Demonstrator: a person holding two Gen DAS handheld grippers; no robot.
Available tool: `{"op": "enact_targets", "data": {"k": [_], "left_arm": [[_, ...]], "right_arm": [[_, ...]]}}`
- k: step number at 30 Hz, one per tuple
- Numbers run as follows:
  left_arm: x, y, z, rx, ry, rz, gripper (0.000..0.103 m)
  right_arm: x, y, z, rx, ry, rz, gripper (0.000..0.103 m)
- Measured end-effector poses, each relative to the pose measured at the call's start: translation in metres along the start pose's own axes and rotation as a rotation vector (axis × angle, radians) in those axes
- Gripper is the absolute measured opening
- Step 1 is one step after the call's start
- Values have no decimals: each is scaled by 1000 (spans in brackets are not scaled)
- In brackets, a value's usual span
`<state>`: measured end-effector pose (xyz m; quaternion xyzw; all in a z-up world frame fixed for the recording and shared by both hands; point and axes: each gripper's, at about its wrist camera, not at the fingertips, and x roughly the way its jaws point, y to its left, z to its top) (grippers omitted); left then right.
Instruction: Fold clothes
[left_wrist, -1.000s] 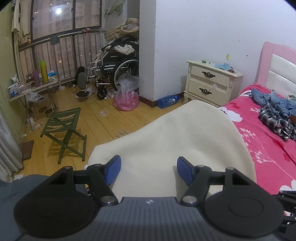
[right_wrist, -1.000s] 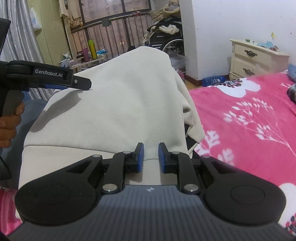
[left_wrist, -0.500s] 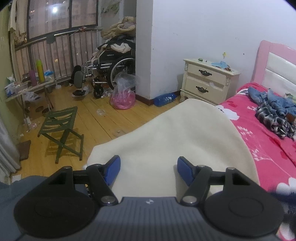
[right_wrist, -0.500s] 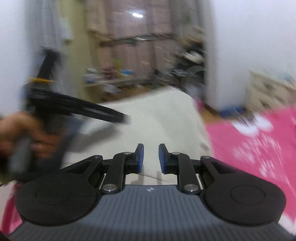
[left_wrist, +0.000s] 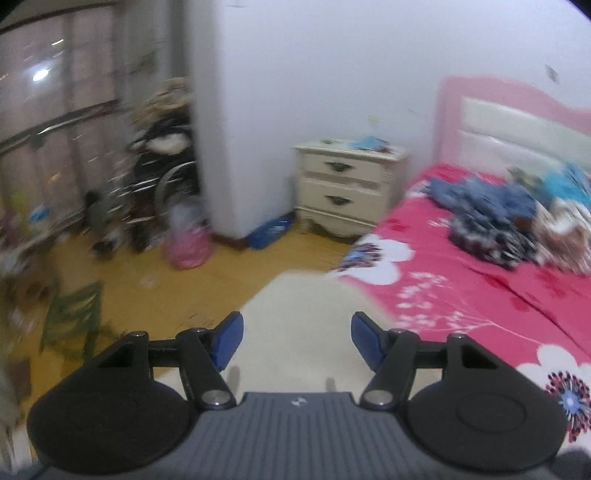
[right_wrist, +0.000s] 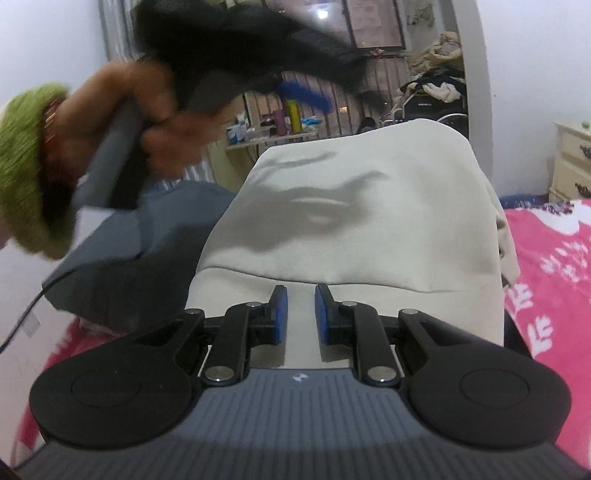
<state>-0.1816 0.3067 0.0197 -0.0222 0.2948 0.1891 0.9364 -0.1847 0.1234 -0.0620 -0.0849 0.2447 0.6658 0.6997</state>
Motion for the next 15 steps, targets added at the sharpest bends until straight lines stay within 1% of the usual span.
{"op": "enact_targets", "data": {"k": [3,5,6,7,8,12,15], "left_arm": [[51,-21,19,21,63,-55,66],[90,-27,18,5,154,-35,66],[108,-25,12,-15,204,-19,66],[119,-22,7,-45,233,-16,66],[125,-18,2,-69,239,-18,66],[116,-15,-3,-92,197,-41,67],[104,-3,6,-151,170,-61,66]], "right_arm": [[-1,0,-2,21,-12,-1,15],[-1,1,-3,23,-14,-7,15],[0,2,-3,24,-16,-11,15],[0,3,-3,25,-19,-17,15],[0,3,-3,27,-21,-23,15],[2,3,-3,47,-25,-12,15],[0,6,-7,39,-26,-15,15]]}}
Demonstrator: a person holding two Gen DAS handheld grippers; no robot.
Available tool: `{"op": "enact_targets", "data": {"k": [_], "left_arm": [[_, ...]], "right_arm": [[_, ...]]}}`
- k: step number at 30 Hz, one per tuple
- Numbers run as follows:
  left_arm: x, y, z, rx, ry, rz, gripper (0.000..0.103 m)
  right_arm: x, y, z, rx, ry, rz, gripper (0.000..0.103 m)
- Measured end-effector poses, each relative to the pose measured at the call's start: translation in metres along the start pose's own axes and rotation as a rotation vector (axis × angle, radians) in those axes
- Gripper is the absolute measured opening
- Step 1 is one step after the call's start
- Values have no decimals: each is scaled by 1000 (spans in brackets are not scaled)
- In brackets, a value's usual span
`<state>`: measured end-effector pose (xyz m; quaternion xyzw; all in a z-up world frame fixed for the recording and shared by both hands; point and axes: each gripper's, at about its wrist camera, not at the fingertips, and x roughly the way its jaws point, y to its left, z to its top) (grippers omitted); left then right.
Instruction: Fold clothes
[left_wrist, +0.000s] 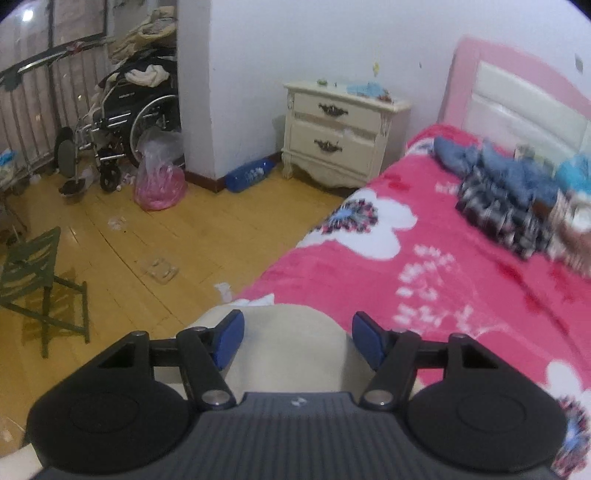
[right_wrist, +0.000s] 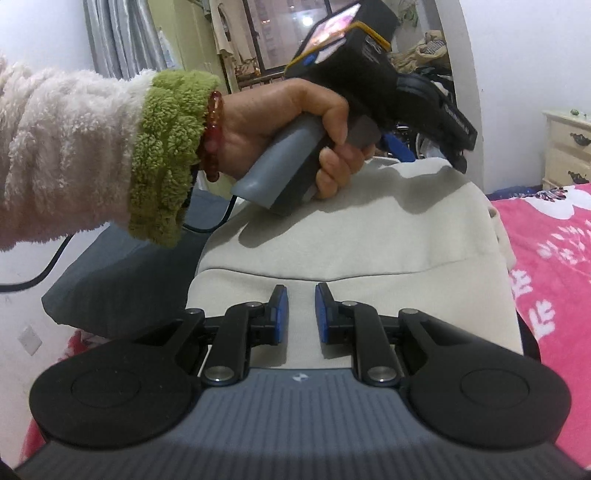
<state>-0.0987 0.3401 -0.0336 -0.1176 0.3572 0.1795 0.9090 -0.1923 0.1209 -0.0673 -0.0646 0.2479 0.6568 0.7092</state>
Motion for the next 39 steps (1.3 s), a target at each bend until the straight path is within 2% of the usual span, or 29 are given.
{"op": "enact_targets", "data": {"k": [3,6,8,11,15,18,22,29,31,34,36,39], "left_arm": [[-29,13,11,-78,-34,-27,66],[-72,30,2,-157,-78,-69,67],[-103,40,-14,-194,-100,-82,67],[-143,50,-47,-202,-109,-60,71],[-171,53,-91,-167,-93,-21,71],[-168,54,-114,-159,-67,15,70],[-166,49,-128,-175,-63,42,69],[-154,30,-126,-136,-58,115,73],[-152,27,-126,-139,-58,129,73],[-152,22,-125,-146,-54,153,73],[-151,18,-126,-143,-53,172,73],[-148,10,-127,-128,-55,213,73]], "right_arm": [[4,-1,2,-4,8,-13,15],[3,3,4,-25,20,-34,15],[5,6,6,-31,22,-46,15],[9,12,10,-57,39,-71,16],[15,22,16,-91,72,-111,17],[14,21,21,-79,90,-122,17],[10,17,24,-65,110,-125,17],[1,6,24,-6,92,-111,17],[-7,-2,30,25,65,-101,23],[-24,-15,44,57,-27,-137,24],[-30,-22,49,44,-55,-165,24],[-13,-32,45,-33,-11,-211,24]]}}
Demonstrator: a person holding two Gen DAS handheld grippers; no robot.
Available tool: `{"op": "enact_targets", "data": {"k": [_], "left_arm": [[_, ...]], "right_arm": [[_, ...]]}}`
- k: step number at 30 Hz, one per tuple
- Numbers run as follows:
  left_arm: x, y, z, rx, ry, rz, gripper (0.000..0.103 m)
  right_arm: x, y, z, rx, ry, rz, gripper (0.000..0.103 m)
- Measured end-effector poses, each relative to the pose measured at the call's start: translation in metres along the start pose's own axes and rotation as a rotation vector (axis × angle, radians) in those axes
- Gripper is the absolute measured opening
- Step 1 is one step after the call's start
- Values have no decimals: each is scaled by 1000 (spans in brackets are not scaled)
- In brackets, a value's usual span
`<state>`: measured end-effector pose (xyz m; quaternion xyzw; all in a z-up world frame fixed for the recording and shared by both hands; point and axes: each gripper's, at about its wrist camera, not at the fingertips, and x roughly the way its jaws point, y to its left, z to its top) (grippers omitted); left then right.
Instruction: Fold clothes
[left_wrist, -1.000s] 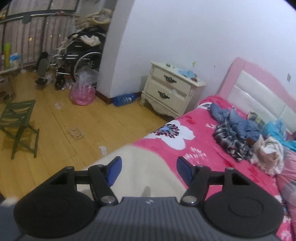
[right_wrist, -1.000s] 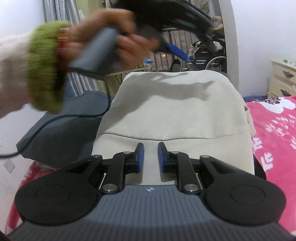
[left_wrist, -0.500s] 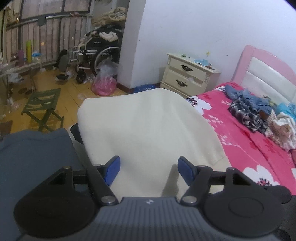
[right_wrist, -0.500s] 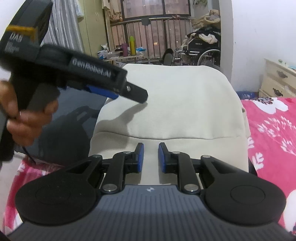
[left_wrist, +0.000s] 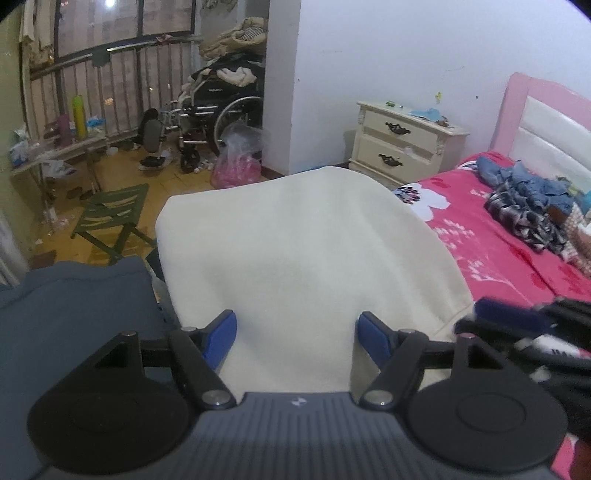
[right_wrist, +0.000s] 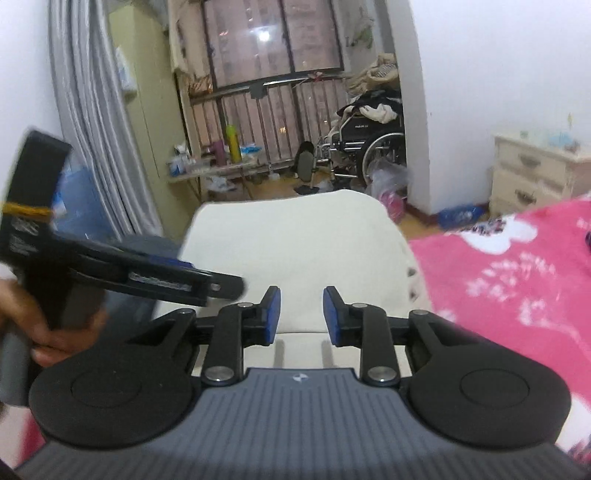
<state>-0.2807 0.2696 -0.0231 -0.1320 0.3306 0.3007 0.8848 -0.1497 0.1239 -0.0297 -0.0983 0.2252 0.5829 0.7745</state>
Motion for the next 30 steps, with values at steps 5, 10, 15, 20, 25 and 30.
{"op": "enact_targets", "data": {"k": [5,10,15,20,25,30], "left_arm": [[2,-19,-4,58,-16,65,76],[-14,-36,-2,51,-63,106,71],[-47,-67,-18,208,-118,97,69],[-54,-79,-35,168,-53,63,67],[-38,-72,-51,105,-39,64,65],[-41,-63,-53,50,-71,55,63]], "right_arm": [[23,-16,-24,-1,65,-12,24],[12,-28,-11,17,7,54,24],[3,-25,3,-90,-6,146,21],[-5,-23,7,-96,39,148,18],[-11,-15,-12,-142,112,135,18],[-5,-16,-25,-65,128,140,16]]}}
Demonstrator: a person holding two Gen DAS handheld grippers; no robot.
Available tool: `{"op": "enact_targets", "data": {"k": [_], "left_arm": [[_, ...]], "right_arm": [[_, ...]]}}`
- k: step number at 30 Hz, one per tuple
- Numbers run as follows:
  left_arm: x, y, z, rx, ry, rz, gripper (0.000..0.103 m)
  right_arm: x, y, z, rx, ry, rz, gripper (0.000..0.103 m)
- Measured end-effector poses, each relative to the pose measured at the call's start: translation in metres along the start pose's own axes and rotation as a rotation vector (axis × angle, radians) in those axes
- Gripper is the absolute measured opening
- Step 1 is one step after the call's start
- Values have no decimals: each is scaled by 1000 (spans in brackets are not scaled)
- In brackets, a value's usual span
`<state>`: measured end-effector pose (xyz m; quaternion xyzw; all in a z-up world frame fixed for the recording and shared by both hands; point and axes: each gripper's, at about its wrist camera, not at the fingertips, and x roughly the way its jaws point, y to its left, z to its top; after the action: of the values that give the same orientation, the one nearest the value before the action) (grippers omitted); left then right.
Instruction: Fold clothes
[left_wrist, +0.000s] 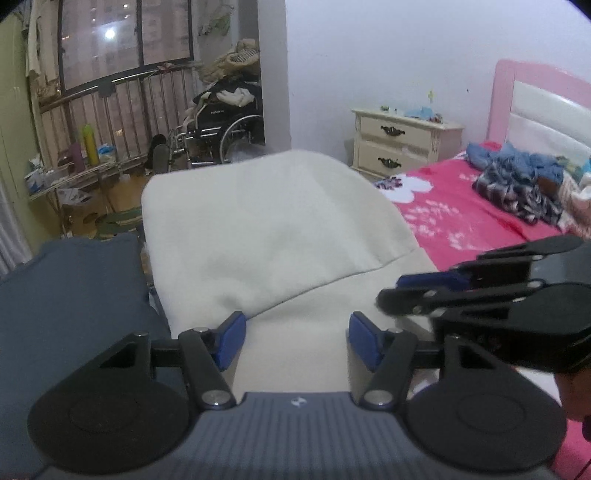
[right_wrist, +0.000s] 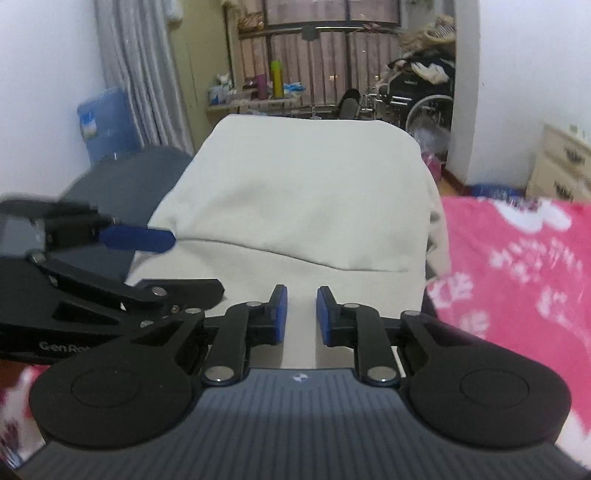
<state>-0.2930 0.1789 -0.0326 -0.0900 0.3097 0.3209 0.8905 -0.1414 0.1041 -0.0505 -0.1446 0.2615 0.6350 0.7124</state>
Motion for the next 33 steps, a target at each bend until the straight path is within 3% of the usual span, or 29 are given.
{"op": "enact_targets", "data": {"k": [4,6,7,12,17,20,23,25,29,33], "left_arm": [[-29,10,6,-39,-44,-29,63],[-36,11,1,-24,-77,-40,63],[-37,11,-2,-13,-86,-44,63],[-4,14,-28,-44,26,-34,64],[-8,10,-30,47,1,-43,66],[-28,14,-19,82,-34,-69,61],[-44,12,-7,131,-141,-59,61],[-38,7,-2,152,-170,-61,61],[14,10,-13,81,-7,-77,60],[3,8,-6,98,-46,-88,60]], "right_arm": [[-39,2,9,41,-70,-38,16],[-47,6,12,-3,-69,-59,16],[-45,6,12,-22,-60,-66,16],[-3,3,-7,-45,84,-82,16],[8,-6,-17,-32,133,-82,16],[-7,-10,-2,-46,90,-94,16],[-14,-16,20,-30,22,-87,16],[-8,-17,33,-28,-11,-84,16],[39,-23,24,11,66,-27,15],[43,-26,22,29,97,-28,14]]}}
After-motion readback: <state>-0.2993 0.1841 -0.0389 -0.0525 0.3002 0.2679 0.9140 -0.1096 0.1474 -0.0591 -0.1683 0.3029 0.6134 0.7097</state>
